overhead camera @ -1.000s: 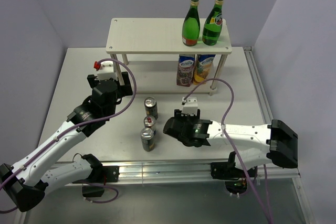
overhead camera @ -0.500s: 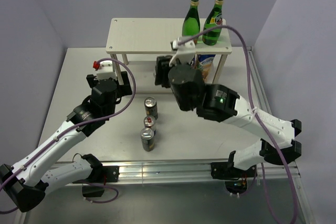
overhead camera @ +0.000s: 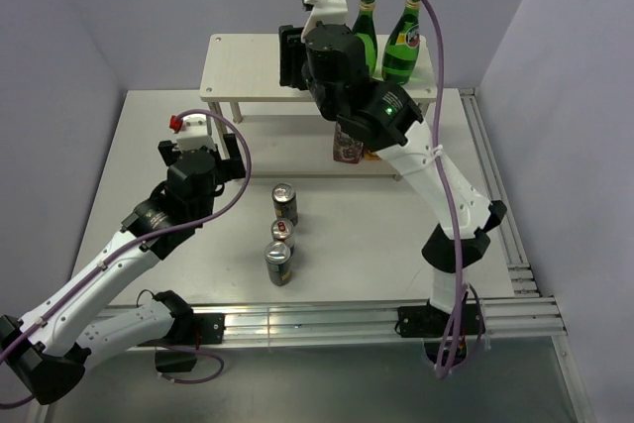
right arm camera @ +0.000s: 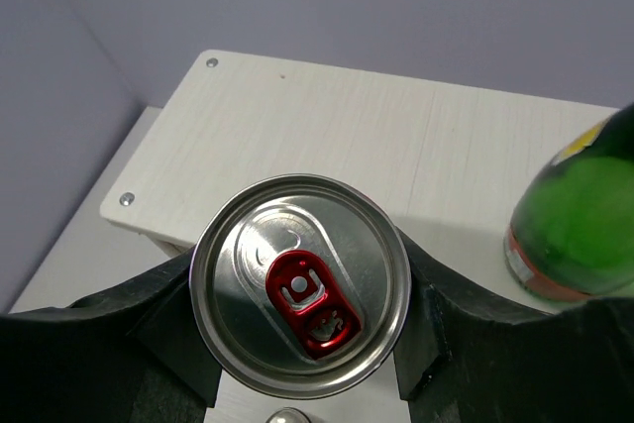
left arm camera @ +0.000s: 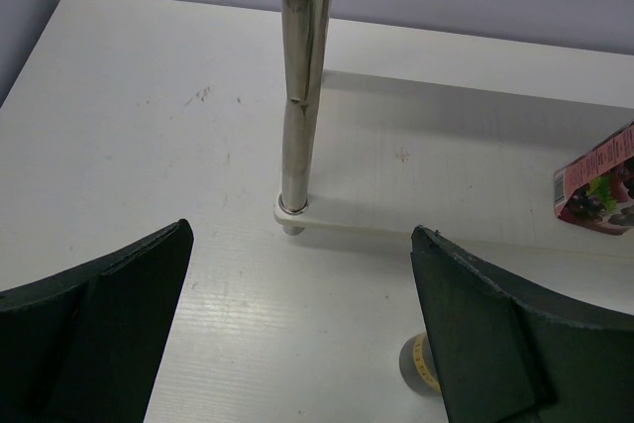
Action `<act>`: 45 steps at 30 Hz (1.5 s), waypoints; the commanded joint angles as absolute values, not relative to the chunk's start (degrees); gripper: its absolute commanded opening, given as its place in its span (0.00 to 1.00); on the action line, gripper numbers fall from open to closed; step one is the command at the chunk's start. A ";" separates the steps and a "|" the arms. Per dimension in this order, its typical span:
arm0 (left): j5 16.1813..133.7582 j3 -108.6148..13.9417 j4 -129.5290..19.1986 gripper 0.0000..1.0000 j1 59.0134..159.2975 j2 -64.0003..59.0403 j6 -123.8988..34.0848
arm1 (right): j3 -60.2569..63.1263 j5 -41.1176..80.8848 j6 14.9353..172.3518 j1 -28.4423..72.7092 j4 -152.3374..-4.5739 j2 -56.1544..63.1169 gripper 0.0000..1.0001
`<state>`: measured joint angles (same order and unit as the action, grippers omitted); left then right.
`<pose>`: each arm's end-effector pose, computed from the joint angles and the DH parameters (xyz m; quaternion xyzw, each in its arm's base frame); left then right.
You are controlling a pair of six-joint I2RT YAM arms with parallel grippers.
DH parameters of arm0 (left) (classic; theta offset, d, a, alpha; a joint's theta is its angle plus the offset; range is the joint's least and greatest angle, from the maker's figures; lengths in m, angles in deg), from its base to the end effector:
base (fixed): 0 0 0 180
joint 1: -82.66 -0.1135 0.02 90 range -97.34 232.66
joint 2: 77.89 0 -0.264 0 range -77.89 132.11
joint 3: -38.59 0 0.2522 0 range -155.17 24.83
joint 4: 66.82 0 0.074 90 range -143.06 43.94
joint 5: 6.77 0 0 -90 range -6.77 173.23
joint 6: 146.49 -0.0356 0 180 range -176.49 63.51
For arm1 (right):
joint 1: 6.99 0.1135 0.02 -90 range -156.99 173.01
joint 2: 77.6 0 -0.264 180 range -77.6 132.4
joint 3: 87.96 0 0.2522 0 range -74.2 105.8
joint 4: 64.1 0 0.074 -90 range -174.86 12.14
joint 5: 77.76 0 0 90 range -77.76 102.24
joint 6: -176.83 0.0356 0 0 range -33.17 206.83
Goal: Place and organize the beverage onto the shelf
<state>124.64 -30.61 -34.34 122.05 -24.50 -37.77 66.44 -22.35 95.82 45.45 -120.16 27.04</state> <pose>0.1708 -0.1098 0.3652 -0.0731 0.7760 -0.0234 0.6260 0.2308 0.2670 0.5501 -0.0790 0.7341 0.1350 0.6608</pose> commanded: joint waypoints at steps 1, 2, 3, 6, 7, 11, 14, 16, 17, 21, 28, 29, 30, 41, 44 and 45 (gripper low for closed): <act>123.40 -32.47 -35.13 0.99 121.68 -25.33 -37.85 | 70.12 -17.30 93.86 43.72 -116.71 27.16 0.00; 123.22 -32.47 -35.04 0.99 121.68 -25.41 -37.85 | 70.64 -16.51 94.12 43.20 -116.36 27.43 0.00; 123.31 -32.56 -35.04 0.99 121.68 -25.33 -37.77 | 71.08 -15.89 94.47 42.76 -116.44 28.21 0.00; 123.13 -32.65 -34.96 0.99 121.68 -25.24 -37.77 | 72.93 -14.48 94.30 41.35 -116.36 29.71 0.00; 123.05 -32.73 -34.87 0.99 121.68 -25.15 -37.68 | 73.19 -14.30 94.21 41.00 -115.92 29.89 0.02; 123.05 -32.73 -34.87 0.99 121.68 -25.33 -37.68 | 73.37 -11.50 94.65 39.51 -115.65 31.12 0.04; 123.04 -32.82 -34.78 0.99 121.68 -25.33 -37.59 | 73.63 -9.82 95.62 37.93 -115.92 32.35 0.04; 123.13 -32.82 -34.87 0.99 121.77 -25.59 -37.68 | 73.72 -8.85 95.97 37.48 -116.00 33.32 0.05; 123.05 -32.82 -34.87 0.99 121.68 -25.59 -37.68 | 73.81 -8.68 95.97 37.13 -115.92 33.67 0.05; 123.05 -32.91 -34.69 0.99 121.68 -25.50 -37.59 | 74.07 -7.62 96.23 36.60 -115.83 34.99 0.09; 122.69 -33.00 -34.61 0.99 121.33 -25.68 -37.50 | 73.98 -7.44 96.15 36.34 -115.04 35.43 0.44; 122.61 -32.91 -34.69 0.99 121.33 -25.77 -37.50 | 74.07 -7.36 96.06 36.16 -115.04 35.43 0.48; 122.61 -33.00 -34.61 0.99 121.24 -25.77 -37.42 | 74.07 -7.44 96.06 36.16 -114.95 35.34 0.52; 122.43 -33.00 -34.52 0.99 121.06 -26.03 -37.33 | 72.76 -7.71 96.32 35.99 -113.11 35.52 0.79; 122.43 -32.91 -34.60 0.99 121.06 -26.03 -37.33 | 72.14 -7.45 96.93 35.99 -112.75 36.22 0.73; 122.43 -32.91 -34.69 0.99 121.06 -26.03 -37.33 | 72.23 -7.44 97.02 36.07 -112.75 36.48 0.67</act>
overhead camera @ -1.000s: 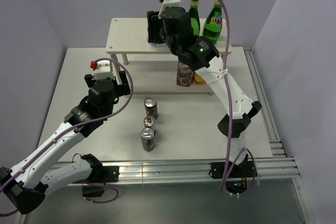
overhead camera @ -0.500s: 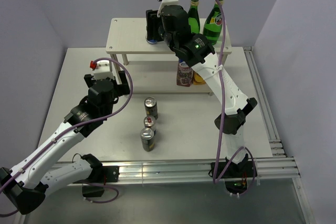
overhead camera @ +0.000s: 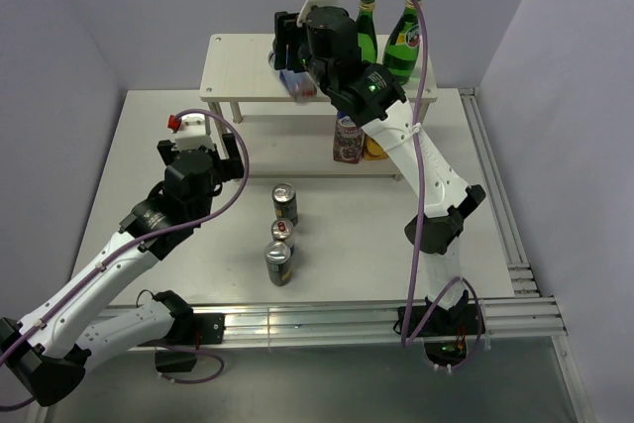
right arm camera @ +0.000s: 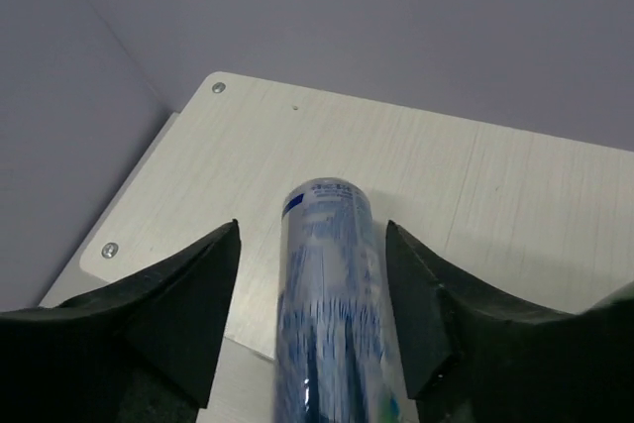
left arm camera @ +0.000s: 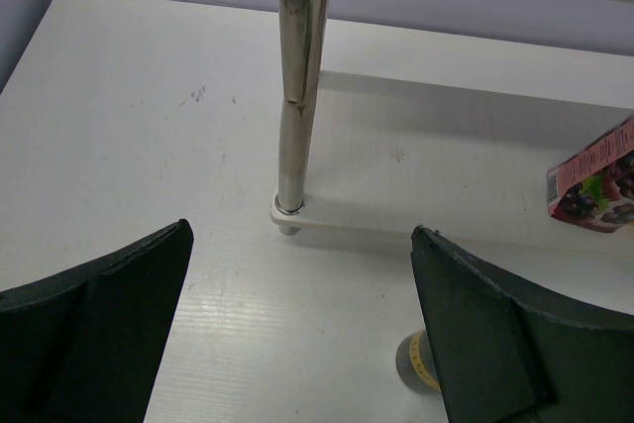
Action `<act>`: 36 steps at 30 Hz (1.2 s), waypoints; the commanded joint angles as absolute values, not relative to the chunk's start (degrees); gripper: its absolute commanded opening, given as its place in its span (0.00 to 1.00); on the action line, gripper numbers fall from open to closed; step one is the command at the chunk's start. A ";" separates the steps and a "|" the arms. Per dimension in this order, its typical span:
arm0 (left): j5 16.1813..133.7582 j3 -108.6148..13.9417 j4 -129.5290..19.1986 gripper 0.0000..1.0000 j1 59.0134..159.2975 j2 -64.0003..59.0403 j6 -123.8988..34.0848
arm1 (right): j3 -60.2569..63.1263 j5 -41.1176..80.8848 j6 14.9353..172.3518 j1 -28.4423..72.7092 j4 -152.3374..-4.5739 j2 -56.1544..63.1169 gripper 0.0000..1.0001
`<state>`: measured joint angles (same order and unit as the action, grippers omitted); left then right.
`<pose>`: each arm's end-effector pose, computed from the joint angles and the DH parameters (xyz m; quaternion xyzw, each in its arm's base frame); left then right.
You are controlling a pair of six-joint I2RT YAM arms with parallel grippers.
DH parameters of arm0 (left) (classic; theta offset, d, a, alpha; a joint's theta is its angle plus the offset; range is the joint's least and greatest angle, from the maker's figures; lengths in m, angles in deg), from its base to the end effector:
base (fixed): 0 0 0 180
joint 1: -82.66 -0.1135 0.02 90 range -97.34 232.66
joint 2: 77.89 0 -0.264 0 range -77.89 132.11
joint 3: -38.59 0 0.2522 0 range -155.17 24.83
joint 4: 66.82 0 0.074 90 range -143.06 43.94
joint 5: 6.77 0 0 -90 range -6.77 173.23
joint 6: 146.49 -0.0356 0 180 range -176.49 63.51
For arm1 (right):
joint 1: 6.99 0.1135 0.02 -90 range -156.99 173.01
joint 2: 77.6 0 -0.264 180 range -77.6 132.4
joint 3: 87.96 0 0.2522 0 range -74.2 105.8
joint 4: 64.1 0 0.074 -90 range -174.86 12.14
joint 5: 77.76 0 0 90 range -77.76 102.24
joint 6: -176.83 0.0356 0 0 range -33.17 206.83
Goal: Place and organize the beverage onto the shelf
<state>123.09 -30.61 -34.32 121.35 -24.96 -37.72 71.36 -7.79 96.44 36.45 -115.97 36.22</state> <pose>0.1706 -0.1074 0.3665 -0.0715 0.7760 -0.0322 0.6259 0.3062 0.2732 0.5230 -0.1026 0.7359 0.1772 0.6453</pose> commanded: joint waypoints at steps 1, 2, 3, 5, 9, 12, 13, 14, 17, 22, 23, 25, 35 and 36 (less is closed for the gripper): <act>122.34 -32.91 -34.61 0.99 121.06 -26.03 -37.41 | 72.14 -7.36 97.37 35.99 -112.75 36.74 0.65; 122.43 -32.91 -34.60 0.99 121.06 -26.03 -37.41 | 72.05 -7.36 97.46 35.99 -112.67 37.01 0.60; 122.52 -32.91 -34.60 0.99 121.06 -26.03 -37.41 | 71.70 -7.44 97.64 35.99 -112.49 37.10 0.46; 122.69 -33.00 -34.61 0.99 121.06 -25.94 -37.41 | 71.44 -7.18 98.16 35.90 -112.22 37.27 0.39; 122.69 -32.91 -34.69 0.99 120.98 -26.03 -37.41 | 70.56 -6.48 99.04 35.90 -112.75 37.01 0.56; 122.61 -32.91 -34.69 0.99 120.89 -25.94 -37.42 | 68.55 -5.69 100.36 35.90 -113.98 36.31 0.94; 122.52 -32.91 -34.69 0.99 120.89 -25.94 -37.41 | 67.84 -5.60 100.89 35.98 -114.42 36.05 1.00; 122.43 -33.00 -34.69 0.99 120.89 -26.03 -37.41 | 67.22 -5.51 101.15 36.07 -114.68 35.61 1.00; 122.43 -33.00 -34.52 0.99 120.71 -26.03 -37.33 | 64.85 -6.12 101.77 36.69 -115.65 34.90 1.00; 122.43 -32.91 -34.69 0.99 120.54 -26.21 -37.33 | 57.73 -7.36 102.38 38.18 -114.16 31.92 1.00; 122.43 -33.00 -34.61 0.99 120.54 -26.12 -37.33 | 57.20 -7.71 102.47 38.53 -114.16 31.74 1.00; 122.43 -33.00 -34.60 0.99 120.45 -26.21 -37.33 | 56.58 -7.80 102.74 38.88 -114.59 31.74 0.99; 122.69 -33.00 -34.60 0.99 120.45 -26.47 -37.33 | 57.37 -9.73 102.56 40.03 -115.39 32.70 0.26; 122.69 -32.91 -34.52 0.99 120.54 -26.47 -37.33 | 57.55 -10.08 102.56 39.94 -115.30 32.70 0.17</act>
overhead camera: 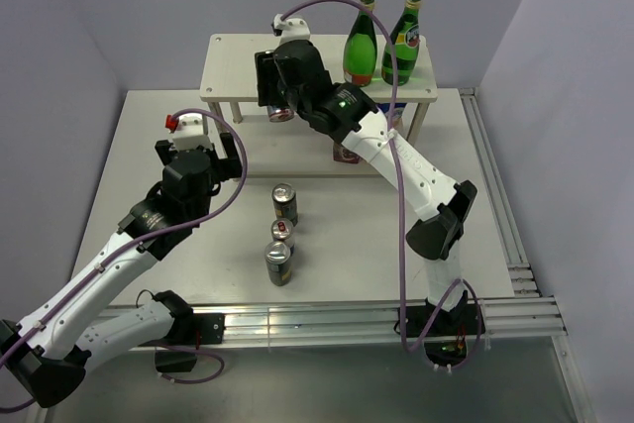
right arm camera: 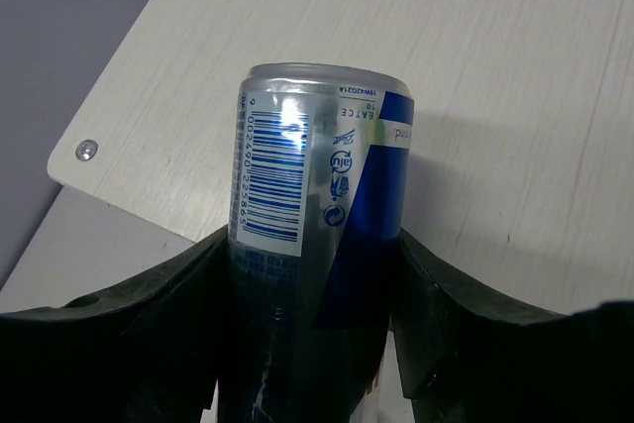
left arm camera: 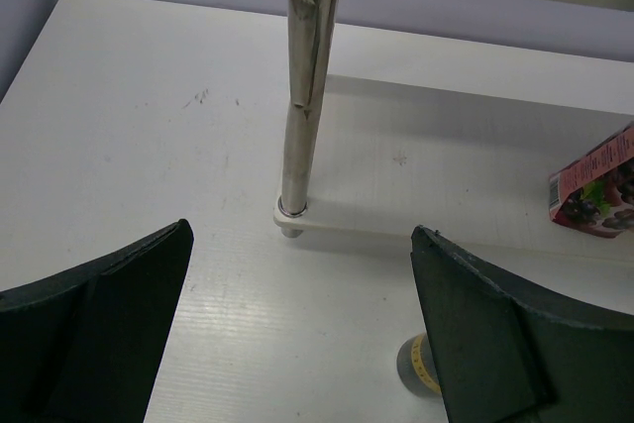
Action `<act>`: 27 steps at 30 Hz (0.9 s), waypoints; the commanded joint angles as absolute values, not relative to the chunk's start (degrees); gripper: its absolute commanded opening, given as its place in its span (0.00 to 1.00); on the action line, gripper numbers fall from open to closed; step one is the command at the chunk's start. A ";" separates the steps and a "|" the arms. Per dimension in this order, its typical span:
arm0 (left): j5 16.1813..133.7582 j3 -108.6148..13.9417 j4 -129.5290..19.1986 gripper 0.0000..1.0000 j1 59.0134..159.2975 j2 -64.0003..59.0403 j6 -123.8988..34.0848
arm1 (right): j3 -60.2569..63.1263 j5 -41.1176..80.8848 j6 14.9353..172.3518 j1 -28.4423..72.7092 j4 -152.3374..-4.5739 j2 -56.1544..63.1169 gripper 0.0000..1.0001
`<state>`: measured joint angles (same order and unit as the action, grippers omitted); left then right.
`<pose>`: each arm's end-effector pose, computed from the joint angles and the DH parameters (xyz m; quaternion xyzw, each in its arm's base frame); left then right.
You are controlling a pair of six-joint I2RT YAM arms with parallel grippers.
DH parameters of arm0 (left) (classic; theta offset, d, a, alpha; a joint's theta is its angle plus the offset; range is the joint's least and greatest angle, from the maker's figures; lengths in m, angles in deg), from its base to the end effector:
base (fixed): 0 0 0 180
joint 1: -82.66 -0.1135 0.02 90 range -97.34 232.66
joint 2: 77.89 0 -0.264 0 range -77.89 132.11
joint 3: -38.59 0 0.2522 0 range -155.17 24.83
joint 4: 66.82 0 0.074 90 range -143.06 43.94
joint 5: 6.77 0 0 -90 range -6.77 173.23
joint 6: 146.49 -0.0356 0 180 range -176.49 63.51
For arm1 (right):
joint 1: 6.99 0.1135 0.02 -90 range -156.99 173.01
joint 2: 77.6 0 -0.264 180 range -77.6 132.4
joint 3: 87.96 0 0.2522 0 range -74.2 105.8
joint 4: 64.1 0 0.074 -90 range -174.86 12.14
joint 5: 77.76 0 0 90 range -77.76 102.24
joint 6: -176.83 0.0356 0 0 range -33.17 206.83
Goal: Place and organize the beverage onto the shelf
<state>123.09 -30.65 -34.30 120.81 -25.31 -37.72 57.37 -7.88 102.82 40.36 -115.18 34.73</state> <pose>0.1703 -0.1048 0.3678 -0.0763 0.7740 -0.0309 0.6278 0.3030 0.3109 0.4617 -0.1166 0.7950 0.1832 0.5663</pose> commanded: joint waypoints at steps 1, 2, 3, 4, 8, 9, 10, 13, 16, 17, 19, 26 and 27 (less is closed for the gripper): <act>122.69 -33.00 -34.52 0.99 120.45 -26.47 -37.33 | 57.64 -10.43 102.56 40.03 -115.39 32.70 0.12; 122.61 -32.91 -34.60 0.99 120.45 -26.56 -37.33 | 57.64 -10.69 102.56 39.94 -115.30 32.70 0.07; 122.61 -32.91 -34.69 0.99 120.45 -26.56 -37.33 | 57.46 -10.78 102.65 40.03 -115.30 32.53 0.00; 122.52 -32.91 -34.69 0.99 120.54 -26.56 -37.33 | 57.55 -10.87 102.65 40.03 -115.04 32.44 0.00; 122.61 -32.91 -34.69 0.99 120.54 -26.56 -37.33 | 55.27 -11.31 102.30 40.29 -111.80 29.90 0.00; 122.61 -32.91 -34.69 0.99 120.54 -26.56 -37.33 | 52.57 -11.57 102.04 40.55 -110.13 28.76 0.00; 122.52 -32.91 -34.69 0.99 120.45 -26.56 -37.33 | 50.89 -11.58 101.08 40.82 -105.77 25.88 0.00; 122.61 -32.82 -34.87 0.99 120.45 -26.65 -37.33 | 43.15 -11.49 98.36 41.87 -95.57 20.34 0.00; 122.52 -32.82 -34.87 0.99 120.45 -26.56 -37.41 | 41.55 -12.10 96.24 42.31 -90.36 18.47 0.00; 122.61 -33.00 -34.87 0.99 120.54 -26.38 -37.33 | 41.81 -12.19 95.80 42.31 -89.38 18.38 0.00; 122.69 -32.82 -34.87 0.99 120.54 -26.47 -37.41 | 42.25 -12.28 94.22 42.40 -86.67 18.38 0.00; 123.40 -32.65 -35.22 0.99 120.54 -26.82 -37.41 | 30.97 -10.88 85.09 42.75 -66.03 14.96 0.00; 123.48 -32.39 -35.31 0.99 120.45 -26.91 -37.41 | 28.13 -10.79 82.29 42.84 -57.56 13.56 0.00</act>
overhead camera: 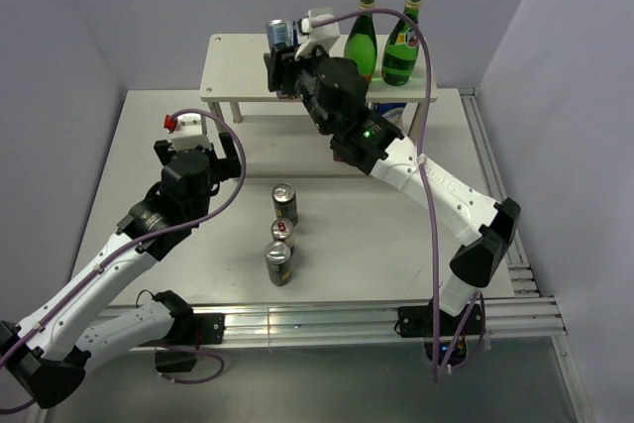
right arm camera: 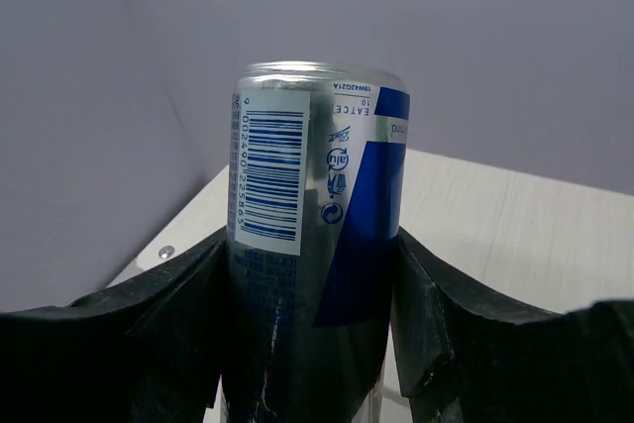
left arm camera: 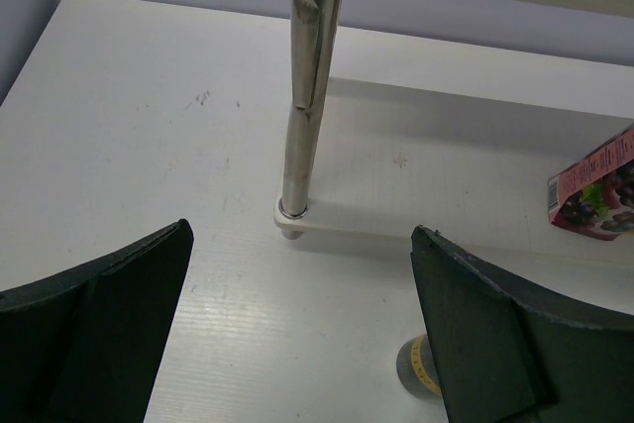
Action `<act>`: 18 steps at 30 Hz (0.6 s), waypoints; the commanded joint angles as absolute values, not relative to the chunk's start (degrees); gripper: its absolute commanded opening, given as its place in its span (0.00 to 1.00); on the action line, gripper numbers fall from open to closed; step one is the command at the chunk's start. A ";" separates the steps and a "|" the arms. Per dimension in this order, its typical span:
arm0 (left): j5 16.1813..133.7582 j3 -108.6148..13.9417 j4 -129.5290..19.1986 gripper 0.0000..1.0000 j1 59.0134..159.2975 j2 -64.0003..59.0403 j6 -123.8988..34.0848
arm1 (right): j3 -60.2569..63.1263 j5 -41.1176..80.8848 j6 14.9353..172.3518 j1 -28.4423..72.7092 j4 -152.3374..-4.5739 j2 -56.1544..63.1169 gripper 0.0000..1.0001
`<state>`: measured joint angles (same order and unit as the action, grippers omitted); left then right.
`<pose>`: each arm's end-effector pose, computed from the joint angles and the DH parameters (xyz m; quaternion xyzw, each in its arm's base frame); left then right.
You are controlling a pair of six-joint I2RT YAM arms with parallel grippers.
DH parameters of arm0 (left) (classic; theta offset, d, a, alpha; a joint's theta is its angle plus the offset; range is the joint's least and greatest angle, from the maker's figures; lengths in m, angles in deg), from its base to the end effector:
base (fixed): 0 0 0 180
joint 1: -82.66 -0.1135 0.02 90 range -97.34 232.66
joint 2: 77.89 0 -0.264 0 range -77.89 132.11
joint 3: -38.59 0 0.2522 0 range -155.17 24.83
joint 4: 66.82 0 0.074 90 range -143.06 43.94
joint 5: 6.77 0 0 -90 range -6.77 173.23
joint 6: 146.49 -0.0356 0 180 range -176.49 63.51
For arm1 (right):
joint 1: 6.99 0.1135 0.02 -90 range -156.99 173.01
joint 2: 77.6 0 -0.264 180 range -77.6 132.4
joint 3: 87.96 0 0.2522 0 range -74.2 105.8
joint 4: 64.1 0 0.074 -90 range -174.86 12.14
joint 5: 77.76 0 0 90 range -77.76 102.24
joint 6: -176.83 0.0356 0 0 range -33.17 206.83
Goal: Place and organize the beverage onto the shelf
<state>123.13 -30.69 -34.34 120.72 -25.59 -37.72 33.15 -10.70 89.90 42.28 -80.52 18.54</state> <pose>0.1695 -0.1037 0.3690 -0.0782 0.7723 -0.0319 0.6297 0.2601 0.2808 0.4983 -0.1122 0.6473 0.2111 0.7238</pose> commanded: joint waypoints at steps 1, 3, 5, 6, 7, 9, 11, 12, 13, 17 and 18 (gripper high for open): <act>123.57 -32.38 -35.48 0.99 120.54 -27.17 -37.41 | 25.06 -10.18 80.78 42.84 -52.86 12.85 0.00; 123.75 -32.12 -35.83 0.99 120.45 -27.35 -37.50 | 17.40 -9.99 76.74 42.75 -40.58 12.40 0.00; 123.92 -32.12 -35.92 0.99 120.45 -27.35 -37.50 | 13.89 -11.39 73.93 42.75 -34.39 13.27 0.00; 124.10 -32.03 -35.92 0.99 120.45 -27.26 -37.50 | 13.17 -11.92 73.13 42.84 -29.48 14.58 0.00; 124.10 -32.03 -35.92 0.99 120.45 -27.26 -37.50 | 12.82 -12.62 72.25 42.75 -27.78 15.38 0.00; 124.19 -31.95 -35.92 0.99 120.45 -27.17 -37.50 | 13.25 -13.16 70.05 42.84 -23.74 18.18 0.00; 124.36 -31.94 -35.92 0.99 120.54 -26.91 -37.50 | 14.74 -13.68 67.68 42.84 -21.53 20.30 0.00; 124.45 -32.03 -35.92 0.99 120.45 -26.82 -37.50 | 15.27 -13.77 66.89 42.75 -19.61 22.14 0.00; 124.63 -31.95 -36.01 0.99 120.45 -26.73 -37.59 | 16.40 -14.03 66.01 42.75 -18.63 23.03 0.00; 125.33 -31.86 -36.18 0.99 120.45 -27.08 -37.68 | 18.61 -14.47 62.23 42.40 -13.88 26.90 0.00; 125.42 -31.77 -36.27 0.99 120.45 -27.17 -37.68 | 18.70 -14.30 62.05 42.23 -12.14 28.03 0.00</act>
<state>123.96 -30.69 -34.38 120.72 -26.31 -37.72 14.05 -13.67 66.51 42.52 -26.75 27.83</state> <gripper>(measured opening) 0.993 0.629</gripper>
